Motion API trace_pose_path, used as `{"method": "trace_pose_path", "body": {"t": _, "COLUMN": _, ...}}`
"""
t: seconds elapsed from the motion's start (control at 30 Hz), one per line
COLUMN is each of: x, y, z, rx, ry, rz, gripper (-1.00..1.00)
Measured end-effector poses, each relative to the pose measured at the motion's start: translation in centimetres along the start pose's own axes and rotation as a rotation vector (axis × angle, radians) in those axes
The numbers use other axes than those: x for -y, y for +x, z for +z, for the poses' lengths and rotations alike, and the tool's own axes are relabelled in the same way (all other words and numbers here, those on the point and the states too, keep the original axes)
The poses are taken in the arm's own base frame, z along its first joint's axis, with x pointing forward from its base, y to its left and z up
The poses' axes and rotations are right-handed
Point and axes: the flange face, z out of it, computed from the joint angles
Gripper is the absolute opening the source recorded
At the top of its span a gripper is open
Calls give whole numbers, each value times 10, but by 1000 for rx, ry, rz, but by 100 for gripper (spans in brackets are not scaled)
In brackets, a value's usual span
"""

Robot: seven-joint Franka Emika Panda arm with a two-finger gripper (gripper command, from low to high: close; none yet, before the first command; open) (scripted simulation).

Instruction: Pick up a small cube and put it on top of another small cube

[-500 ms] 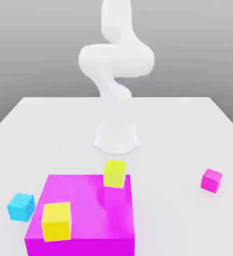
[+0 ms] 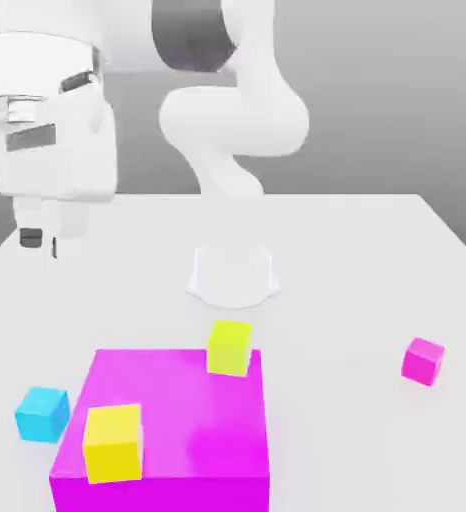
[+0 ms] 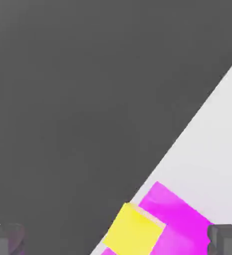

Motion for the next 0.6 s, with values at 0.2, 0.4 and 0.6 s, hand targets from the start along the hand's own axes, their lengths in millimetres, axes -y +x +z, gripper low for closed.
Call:
{"method": "trace_pose_path", "body": {"t": 0.2, "x": -56, "y": 75, "z": 103, "rx": -69, "ry": -164, "rz": 395, "gripper": 0}}
{"method": "trace_pose_path", "body": {"t": 0.4, "x": -107, "y": 105, "z": 182, "rx": -126, "ry": -255, "rz": 595, "gripper": 0}}
{"method": "trace_pose_path", "body": {"t": 0.6, "x": -118, "y": 106, "z": 214, "rx": -127, "ry": -257, "rz": 601, "gripper": -100}}
